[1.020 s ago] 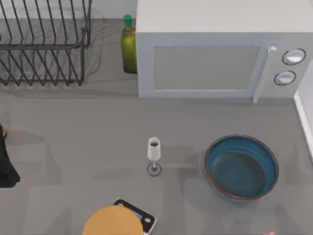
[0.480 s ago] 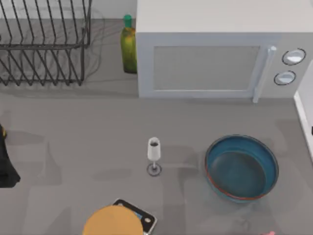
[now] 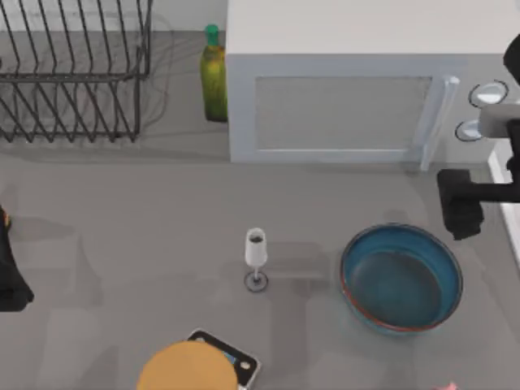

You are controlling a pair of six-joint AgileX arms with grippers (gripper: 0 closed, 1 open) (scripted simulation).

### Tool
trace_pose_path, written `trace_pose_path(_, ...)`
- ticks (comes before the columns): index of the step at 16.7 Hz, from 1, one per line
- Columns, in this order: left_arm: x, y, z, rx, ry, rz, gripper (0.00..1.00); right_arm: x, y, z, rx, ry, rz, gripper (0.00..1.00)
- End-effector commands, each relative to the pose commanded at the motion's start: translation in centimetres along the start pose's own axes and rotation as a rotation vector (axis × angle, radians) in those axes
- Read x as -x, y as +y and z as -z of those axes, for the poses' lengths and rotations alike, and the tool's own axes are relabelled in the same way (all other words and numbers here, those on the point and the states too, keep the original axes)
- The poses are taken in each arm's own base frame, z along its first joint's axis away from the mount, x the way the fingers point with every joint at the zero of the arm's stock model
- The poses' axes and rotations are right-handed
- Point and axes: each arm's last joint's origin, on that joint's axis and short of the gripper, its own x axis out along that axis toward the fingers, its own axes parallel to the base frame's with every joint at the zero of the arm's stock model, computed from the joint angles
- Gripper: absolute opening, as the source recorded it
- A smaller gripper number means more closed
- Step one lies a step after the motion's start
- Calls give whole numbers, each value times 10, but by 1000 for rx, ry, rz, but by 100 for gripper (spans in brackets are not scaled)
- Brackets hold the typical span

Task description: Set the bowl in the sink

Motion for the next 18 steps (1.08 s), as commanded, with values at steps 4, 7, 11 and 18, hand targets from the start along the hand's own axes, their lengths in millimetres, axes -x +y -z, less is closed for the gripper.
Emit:
trace_pose_path(4,0,0,0,0,0,0,100,-12,19,-20,-1,123,43,100)
trace_pose_path(7,0,0,0,0,0,0,100,-13,22,-22,-1,136,48,100)
trace_pose_path(11,0,0,0,0,0,0,100,-13,20,-22,-4,134,47,100)
trace_pose_path(18,0,0,0,0,0,0,100,-81,19,-17,-1,124,43,100)
